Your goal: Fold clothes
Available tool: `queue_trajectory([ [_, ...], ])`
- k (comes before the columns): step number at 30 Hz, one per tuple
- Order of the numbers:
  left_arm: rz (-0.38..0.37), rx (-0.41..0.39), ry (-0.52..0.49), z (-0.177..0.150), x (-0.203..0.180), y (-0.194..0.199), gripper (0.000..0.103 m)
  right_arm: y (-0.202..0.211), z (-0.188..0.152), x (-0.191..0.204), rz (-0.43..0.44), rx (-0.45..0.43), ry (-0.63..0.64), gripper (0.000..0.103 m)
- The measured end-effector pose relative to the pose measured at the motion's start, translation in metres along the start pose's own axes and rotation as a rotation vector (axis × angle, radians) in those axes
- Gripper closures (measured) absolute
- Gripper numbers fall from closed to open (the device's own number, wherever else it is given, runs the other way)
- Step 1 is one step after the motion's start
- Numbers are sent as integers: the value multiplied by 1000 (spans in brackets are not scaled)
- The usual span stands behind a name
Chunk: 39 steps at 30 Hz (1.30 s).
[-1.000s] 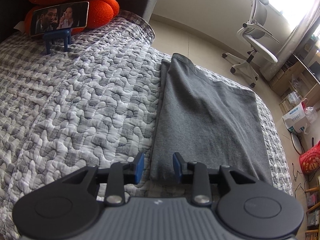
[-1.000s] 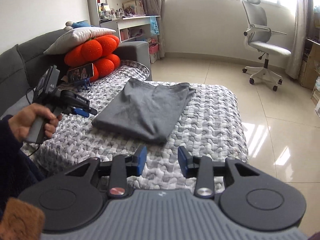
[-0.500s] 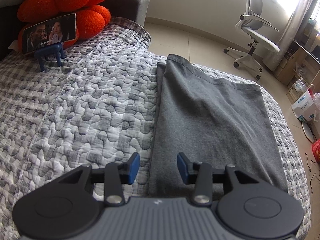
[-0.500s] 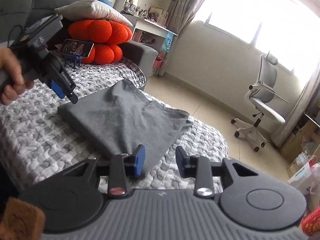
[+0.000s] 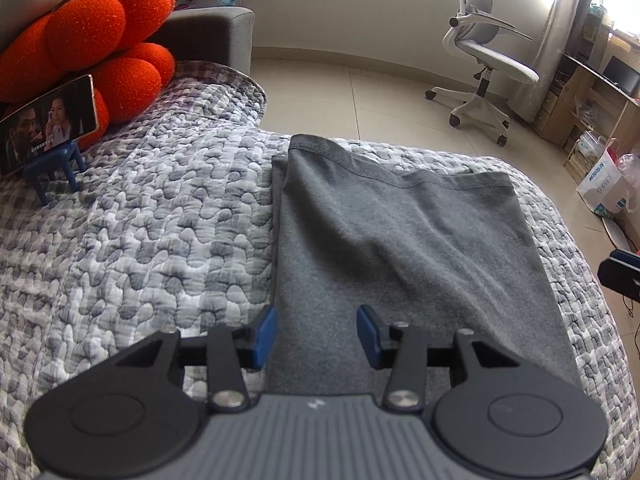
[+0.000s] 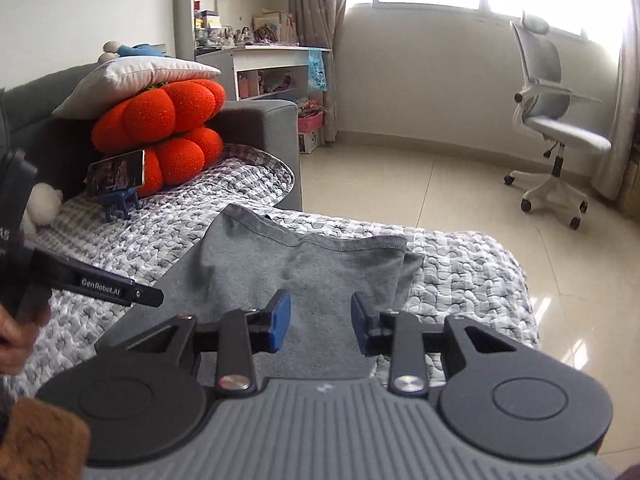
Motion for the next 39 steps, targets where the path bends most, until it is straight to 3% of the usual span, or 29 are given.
queue_trajectory([
  [4,-17,13,4,5,-6,-11,56,-20,-6,-5,33,55,-95,69],
  [20,-55,84,21,9,-11,-45,49,-69,-31,0,102,190,-70,67],
  [35,-71,85,15,19,-3,-53,47,-86,-37,-22,-66,233,14,69],
  [39,-17,64,27,27,8,-55,47,-86,-37,-29,-75,233,7,69],
])
Point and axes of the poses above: each gripper's, at about its wrist camera, not at the fingertips, and y roughly against the way its jaws point, x to its left, z to its top, the point moved 9 cm from there along -y, roughly the way its jaws point, and after that the axes turned 12 degrees about y, right-handed, at the moved point
